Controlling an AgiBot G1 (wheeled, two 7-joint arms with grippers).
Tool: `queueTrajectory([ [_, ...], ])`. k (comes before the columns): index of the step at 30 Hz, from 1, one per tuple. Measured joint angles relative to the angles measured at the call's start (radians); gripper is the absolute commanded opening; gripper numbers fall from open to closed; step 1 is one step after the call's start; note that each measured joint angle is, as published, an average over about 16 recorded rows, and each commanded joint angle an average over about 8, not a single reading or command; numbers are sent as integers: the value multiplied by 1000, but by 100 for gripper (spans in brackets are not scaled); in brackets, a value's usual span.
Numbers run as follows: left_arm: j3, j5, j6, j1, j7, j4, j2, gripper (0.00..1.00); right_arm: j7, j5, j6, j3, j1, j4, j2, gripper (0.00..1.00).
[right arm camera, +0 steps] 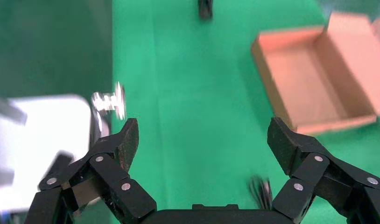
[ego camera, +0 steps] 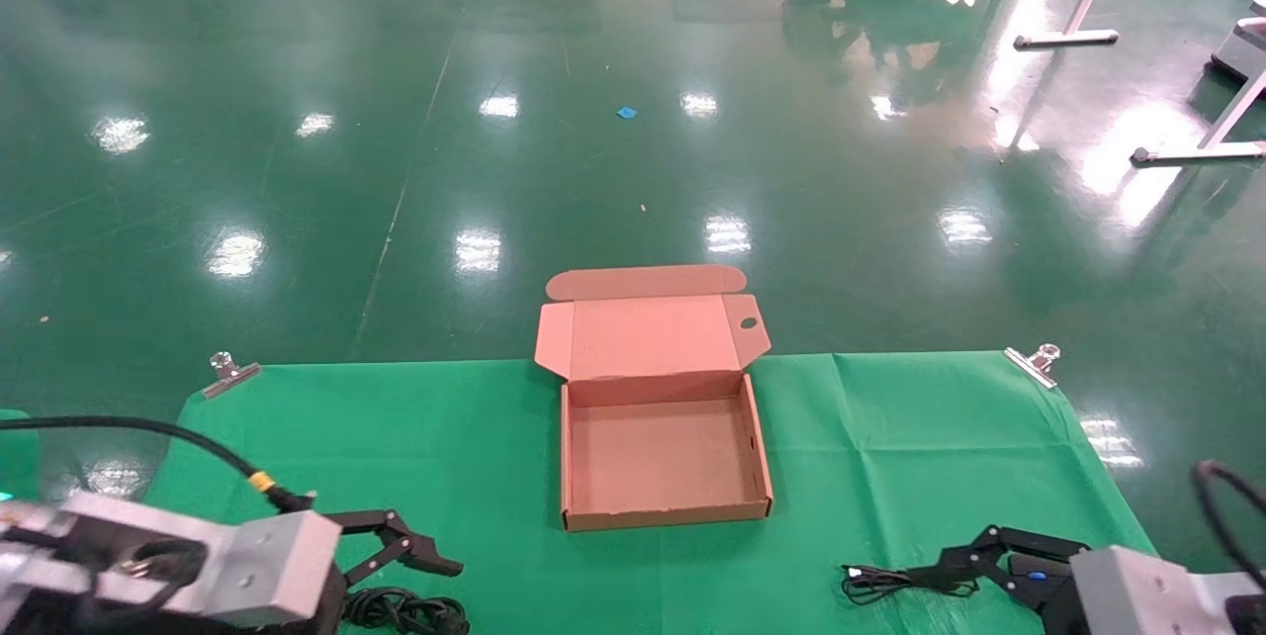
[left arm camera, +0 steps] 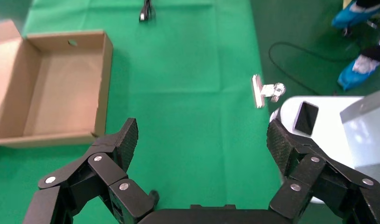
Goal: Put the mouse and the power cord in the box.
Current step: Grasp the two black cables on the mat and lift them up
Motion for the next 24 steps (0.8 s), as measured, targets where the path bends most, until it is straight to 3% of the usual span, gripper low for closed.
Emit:
queueTrajectory([
  [12, 181, 179, -47, -113, 216, 387, 189, 100, -220, -303, 45, -214, 199, -317, -164, 100],
  [24, 265, 339, -278, -155, 387, 732, 364, 100, -417, -483, 251, -299, 295, -654, -376, 100],
])
